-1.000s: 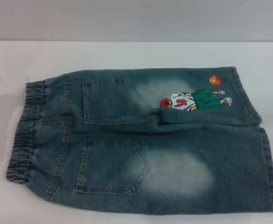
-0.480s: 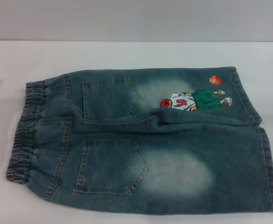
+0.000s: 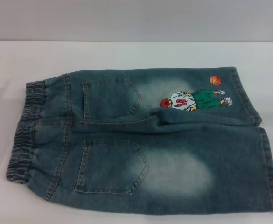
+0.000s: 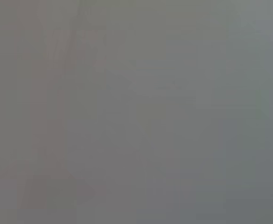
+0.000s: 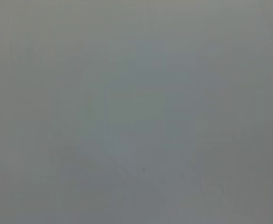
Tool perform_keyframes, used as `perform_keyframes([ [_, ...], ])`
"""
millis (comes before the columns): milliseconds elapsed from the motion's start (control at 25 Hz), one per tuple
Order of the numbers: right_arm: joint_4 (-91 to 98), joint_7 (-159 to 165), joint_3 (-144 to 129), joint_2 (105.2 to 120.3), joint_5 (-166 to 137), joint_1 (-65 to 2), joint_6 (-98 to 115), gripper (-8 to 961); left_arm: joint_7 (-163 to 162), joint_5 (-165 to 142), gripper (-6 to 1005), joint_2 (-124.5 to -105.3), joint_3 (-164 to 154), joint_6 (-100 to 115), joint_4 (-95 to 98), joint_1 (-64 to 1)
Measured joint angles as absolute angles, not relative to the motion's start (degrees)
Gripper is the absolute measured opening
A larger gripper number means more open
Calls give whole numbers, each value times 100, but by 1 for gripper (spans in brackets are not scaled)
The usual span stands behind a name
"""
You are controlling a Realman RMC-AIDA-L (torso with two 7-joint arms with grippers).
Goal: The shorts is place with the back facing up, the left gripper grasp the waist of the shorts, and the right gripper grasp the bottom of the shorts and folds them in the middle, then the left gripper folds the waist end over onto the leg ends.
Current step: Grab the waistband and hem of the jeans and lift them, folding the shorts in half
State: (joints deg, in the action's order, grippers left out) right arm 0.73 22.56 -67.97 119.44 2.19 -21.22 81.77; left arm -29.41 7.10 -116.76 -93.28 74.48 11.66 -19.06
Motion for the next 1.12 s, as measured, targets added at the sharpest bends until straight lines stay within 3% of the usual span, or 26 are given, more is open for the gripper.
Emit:
perform_keyframes([
  [40,74,2260,-6799,11944,219,-2126,8179,589,-2941,710,831,-11676,-9328,7448,1166,-1906],
  [160,73,2265,-6799,11944,219,-2133,8179,589,-3933,-32,831,-11375,-9521,7482,1403,-2000],
  [200,67,2266,-6798,11944,218,-2142,8169,589,-3933,-32,831,-11375,-9521,7482,1403,-2000],
  [320,55,2268,-6798,11944,219,-2161,8134,589,-5314,-1411,831,-10956,-9485,7489,1927,-2196],
  [360,54,2268,-6797,11944,219,-2163,8132,589,-5314,-1411,831,-10956,-9485,7489,1927,-2196],
  [440,52,2267,-6796,11944,219,-2164,8130,588,-6425,-2583,830,-10635,-9391,7496,2453,-2312],
  [600,52,2267,-6793,11940,218,-2169,8126,588,-7952,-4530,830,-10349,-8796,7656,3189,-2459],
  [920,89,2209,-6736,11910,224,-2237,8014,588,-10435,-8665,829,-10315,-6863,8868,4408,-2630],
  [1120,199,2017,-6724,11895,257,-2277,7815,588,-11376,-10495,829,-10511,-5867,9235,5085,-2467],
])
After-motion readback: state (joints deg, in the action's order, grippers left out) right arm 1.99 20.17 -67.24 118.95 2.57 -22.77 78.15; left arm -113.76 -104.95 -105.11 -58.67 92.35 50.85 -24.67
